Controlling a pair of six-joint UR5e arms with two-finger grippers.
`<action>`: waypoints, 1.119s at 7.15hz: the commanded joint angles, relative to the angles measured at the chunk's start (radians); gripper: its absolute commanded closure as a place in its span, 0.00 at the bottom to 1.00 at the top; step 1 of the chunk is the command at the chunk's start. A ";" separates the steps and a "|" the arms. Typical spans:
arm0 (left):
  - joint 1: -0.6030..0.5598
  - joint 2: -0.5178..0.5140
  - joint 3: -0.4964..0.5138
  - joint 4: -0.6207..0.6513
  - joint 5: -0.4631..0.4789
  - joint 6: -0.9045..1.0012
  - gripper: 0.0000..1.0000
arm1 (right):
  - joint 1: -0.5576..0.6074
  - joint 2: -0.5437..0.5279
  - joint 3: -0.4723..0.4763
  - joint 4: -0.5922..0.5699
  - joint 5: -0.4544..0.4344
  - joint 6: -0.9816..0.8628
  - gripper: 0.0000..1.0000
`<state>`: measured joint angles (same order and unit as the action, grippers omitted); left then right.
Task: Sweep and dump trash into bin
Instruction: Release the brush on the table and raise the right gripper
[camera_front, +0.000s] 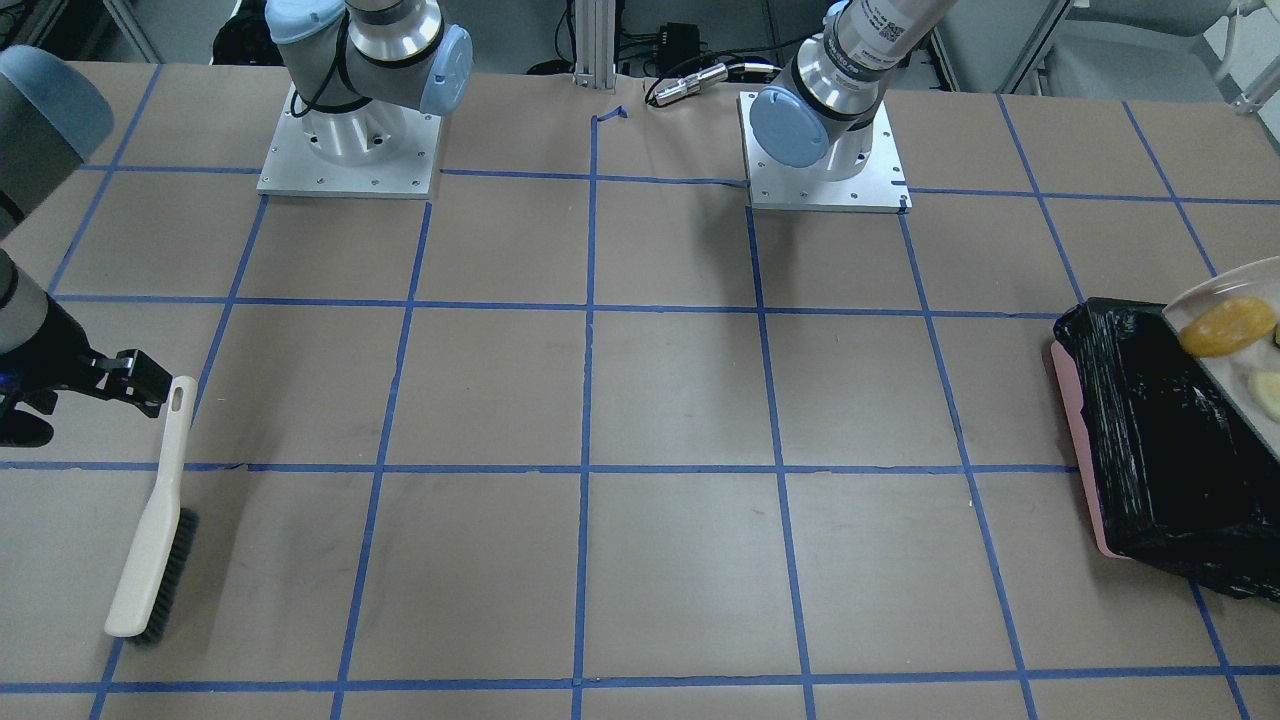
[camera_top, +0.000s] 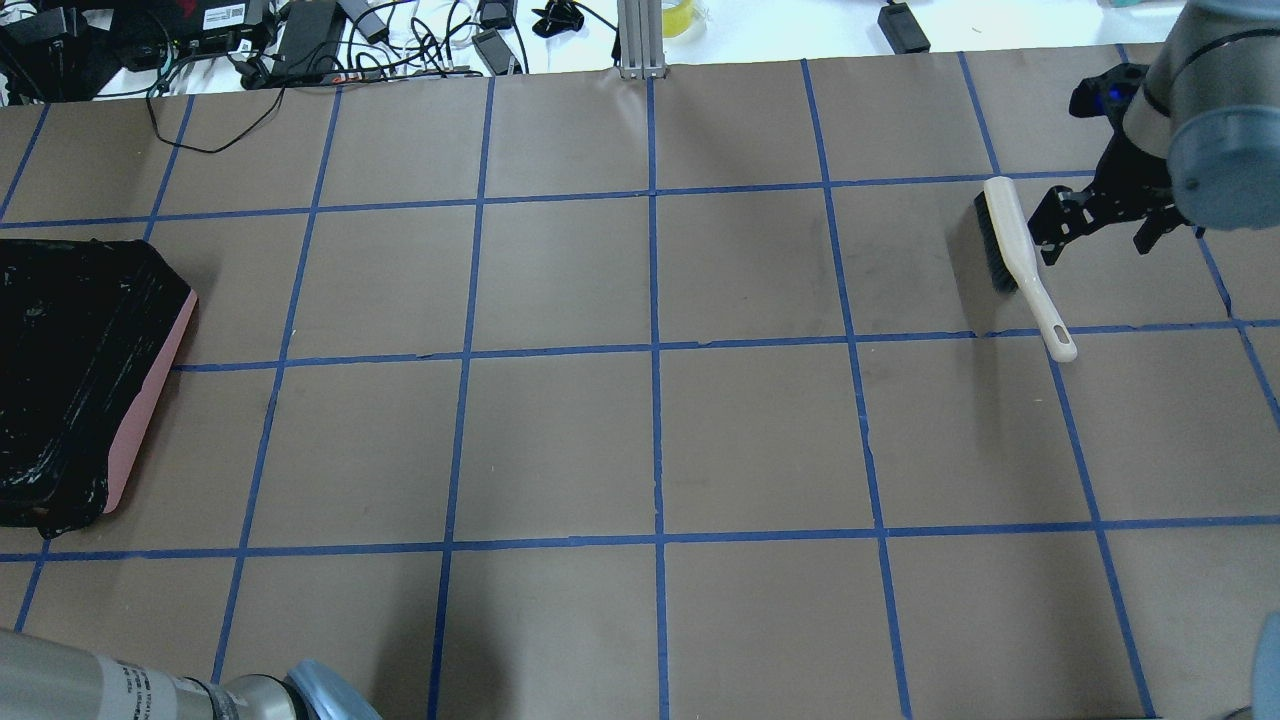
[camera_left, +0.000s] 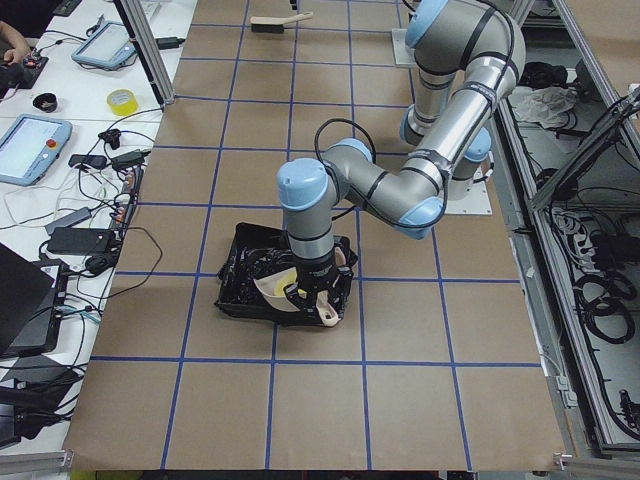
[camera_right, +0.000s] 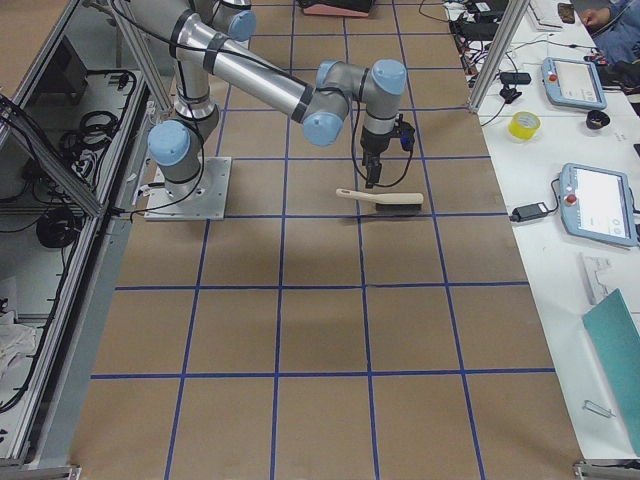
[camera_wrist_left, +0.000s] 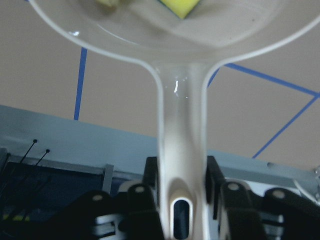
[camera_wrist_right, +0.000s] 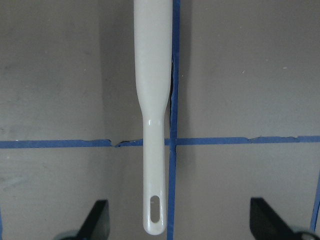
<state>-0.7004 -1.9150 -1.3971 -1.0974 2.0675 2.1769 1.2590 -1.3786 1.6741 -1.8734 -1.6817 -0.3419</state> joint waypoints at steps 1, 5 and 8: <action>-0.048 -0.002 -0.051 0.158 0.083 0.015 1.00 | 0.065 -0.123 -0.115 0.242 0.086 0.050 0.00; -0.203 0.025 -0.164 0.442 0.236 0.103 1.00 | 0.289 -0.181 -0.146 0.272 0.089 0.322 0.00; -0.300 0.044 -0.245 0.569 0.330 0.190 1.00 | 0.293 -0.226 -0.125 0.273 0.111 0.386 0.00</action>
<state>-0.9612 -1.8779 -1.6021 -0.5954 2.3711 2.3264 1.5489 -1.5938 1.5450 -1.6005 -1.5821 0.0365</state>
